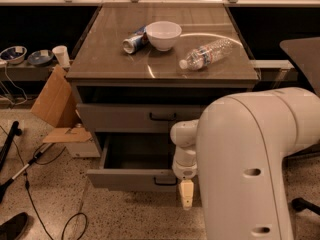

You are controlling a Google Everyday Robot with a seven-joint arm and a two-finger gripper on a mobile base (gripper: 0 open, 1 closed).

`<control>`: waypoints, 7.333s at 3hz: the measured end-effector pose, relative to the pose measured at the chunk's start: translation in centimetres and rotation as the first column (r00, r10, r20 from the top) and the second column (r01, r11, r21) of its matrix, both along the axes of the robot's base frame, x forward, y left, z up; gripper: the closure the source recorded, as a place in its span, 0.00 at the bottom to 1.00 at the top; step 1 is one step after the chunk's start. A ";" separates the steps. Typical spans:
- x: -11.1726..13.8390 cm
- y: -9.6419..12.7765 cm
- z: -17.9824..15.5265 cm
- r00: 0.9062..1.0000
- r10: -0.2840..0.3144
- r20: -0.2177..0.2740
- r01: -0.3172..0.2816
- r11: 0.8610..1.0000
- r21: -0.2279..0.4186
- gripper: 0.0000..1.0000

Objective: Open middle drawer

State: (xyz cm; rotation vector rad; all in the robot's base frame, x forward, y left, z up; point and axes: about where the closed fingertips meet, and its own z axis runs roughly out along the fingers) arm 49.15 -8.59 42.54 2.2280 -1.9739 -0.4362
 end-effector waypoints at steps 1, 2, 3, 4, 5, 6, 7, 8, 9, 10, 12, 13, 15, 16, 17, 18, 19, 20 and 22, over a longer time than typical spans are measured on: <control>-0.1 0.1 -0.7 1.000 -0.001 -0.009 0.001 1.000 -0.013 0.00; -0.4 0.1 -1.5 1.000 -0.002 -0.021 0.001 1.000 -0.026 0.00; -0.9 -0.2 -1.7 1.000 -0.006 -0.031 0.005 1.000 -0.031 0.00; -0.9 -0.2 -1.7 1.000 -0.006 -0.031 0.005 1.000 -0.031 0.00; -1.7 -0.5 -1.8 0.999 -0.010 -0.041 0.008 0.999 -0.036 0.00; -1.7 -0.5 -1.7 0.999 -0.010 -0.041 0.009 0.999 -0.036 0.00; -2.5 -1.0 -1.9 0.999 -0.017 -0.051 0.015 0.999 -0.042 0.00; -2.6 -1.0 -1.8 0.999 -0.017 -0.051 0.015 0.999 -0.042 0.00; -3.9 -1.8 -2.3 0.997 -0.029 -0.071 0.025 0.998 -0.053 0.00; -4.1 -2.0 -2.2 0.997 -0.035 -0.073 0.031 0.998 -0.057 0.00; -7.0 -4.0 -3.2 0.991 -0.065 -0.121 0.054 0.994 -0.091 0.00; -7.0 -3.9 -3.0 0.990 -0.065 -0.121 0.054 0.994 -0.091 0.00; -9.7 -6.7 -0.3 0.978 -0.206 -0.021 0.202 0.971 -0.131 0.00; -9.7 -6.7 -0.3 0.978 -0.208 -0.019 0.204 0.970 -0.131 0.00; -11.8 -7.8 1.0 0.966 -0.255 0.028 0.257 0.959 -0.123 0.00; -12.4 -8.2 1.7 0.958 -0.280 0.056 0.285 0.952 -0.113 0.00; -14.3 -9.3 3.0 0.937 -0.330 0.112 0.340 0.936 -0.088 0.00; -17.5 -11.7 6.0 0.867 -0.438 0.240 0.449 0.893 0.007 0.00; -18.5 -13.4 8.9 0.797 -0.502 0.337 0.503 0.860 0.090 0.00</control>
Offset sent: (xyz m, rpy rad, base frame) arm -0.0037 0.0009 -0.0206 -0.0392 0.0262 -0.0039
